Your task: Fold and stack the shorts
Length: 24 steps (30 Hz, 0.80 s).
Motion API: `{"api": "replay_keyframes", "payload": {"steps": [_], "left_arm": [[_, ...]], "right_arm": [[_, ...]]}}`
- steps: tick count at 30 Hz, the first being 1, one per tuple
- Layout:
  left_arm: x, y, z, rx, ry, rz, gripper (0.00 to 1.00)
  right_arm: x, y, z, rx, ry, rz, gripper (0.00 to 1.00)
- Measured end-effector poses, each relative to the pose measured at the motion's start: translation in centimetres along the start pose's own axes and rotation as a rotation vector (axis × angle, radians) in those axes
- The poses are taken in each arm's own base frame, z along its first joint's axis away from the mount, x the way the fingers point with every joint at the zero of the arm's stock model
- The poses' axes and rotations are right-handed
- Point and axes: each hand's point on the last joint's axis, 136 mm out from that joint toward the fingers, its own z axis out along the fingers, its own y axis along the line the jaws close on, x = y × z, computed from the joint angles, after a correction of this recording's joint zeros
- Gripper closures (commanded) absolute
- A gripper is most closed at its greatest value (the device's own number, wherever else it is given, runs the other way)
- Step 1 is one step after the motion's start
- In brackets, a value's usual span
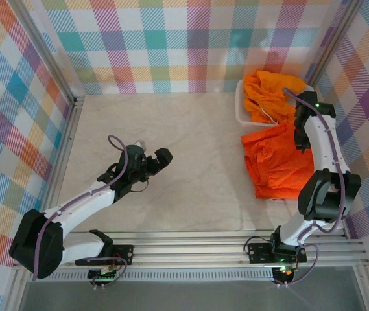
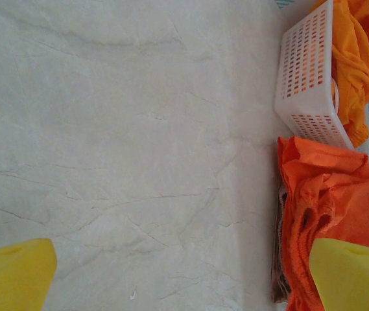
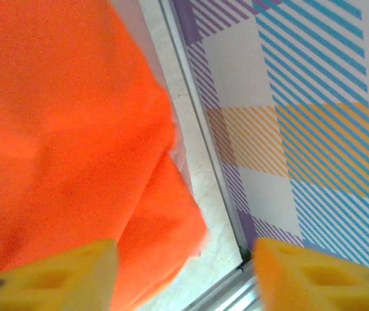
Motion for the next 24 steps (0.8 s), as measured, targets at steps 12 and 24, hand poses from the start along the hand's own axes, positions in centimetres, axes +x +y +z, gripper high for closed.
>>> {"api": "replay_keyframes", "payload": {"steps": [12, 24], "left_arm": [[-0.8, -1.1, -2.9, 0.017, -0.039, 0.082, 0.00], [-0.7, -0.9, -4.1, -0.003, -0.034, 0.134, 0.00]], "right_arm": [[-10.1, 10.5, -8.4, -0.525, -0.302, 0.106, 0.00], [-21.9, 18.7, 2.5, -0.450, -0.287, 0.107, 0.01]]}}
